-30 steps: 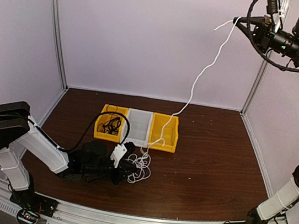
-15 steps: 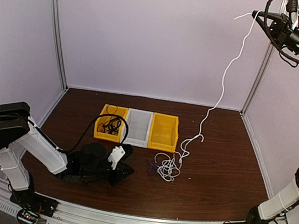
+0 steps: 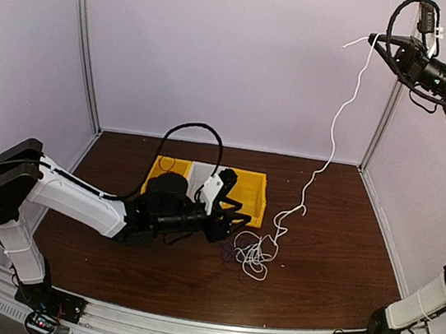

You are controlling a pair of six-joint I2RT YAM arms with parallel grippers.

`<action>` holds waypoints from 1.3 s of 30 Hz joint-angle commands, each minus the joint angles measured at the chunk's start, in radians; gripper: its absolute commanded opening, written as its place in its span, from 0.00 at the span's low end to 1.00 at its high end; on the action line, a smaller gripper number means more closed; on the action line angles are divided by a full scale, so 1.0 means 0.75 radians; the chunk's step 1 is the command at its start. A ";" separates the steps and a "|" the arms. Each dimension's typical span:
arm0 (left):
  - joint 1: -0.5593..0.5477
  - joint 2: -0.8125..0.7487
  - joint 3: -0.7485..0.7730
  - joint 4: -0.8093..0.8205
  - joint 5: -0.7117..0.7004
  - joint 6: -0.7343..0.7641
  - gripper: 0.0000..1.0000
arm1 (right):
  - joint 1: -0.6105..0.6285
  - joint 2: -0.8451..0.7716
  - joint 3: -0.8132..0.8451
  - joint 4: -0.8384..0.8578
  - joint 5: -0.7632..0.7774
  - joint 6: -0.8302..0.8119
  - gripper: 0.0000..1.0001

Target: Untangle the cables

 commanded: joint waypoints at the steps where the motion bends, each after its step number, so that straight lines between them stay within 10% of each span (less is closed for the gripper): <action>1: -0.015 0.224 0.200 0.025 0.116 0.023 0.49 | -0.005 -0.068 -0.062 0.143 -0.030 0.087 0.00; 10: -0.055 0.646 0.584 0.017 0.159 0.064 0.56 | -0.004 -0.094 -0.090 0.191 -0.047 0.136 0.00; 15: -0.056 0.825 0.774 -0.134 0.159 0.058 0.32 | -0.004 -0.091 -0.069 0.246 -0.071 0.201 0.00; 21: -0.055 0.791 0.568 -0.044 0.207 -0.024 0.04 | -0.034 -0.045 0.046 0.419 -0.104 0.379 0.00; 39: -0.050 0.515 0.052 -0.189 -0.013 -0.014 0.07 | -0.394 0.081 0.341 1.107 -0.070 1.000 0.00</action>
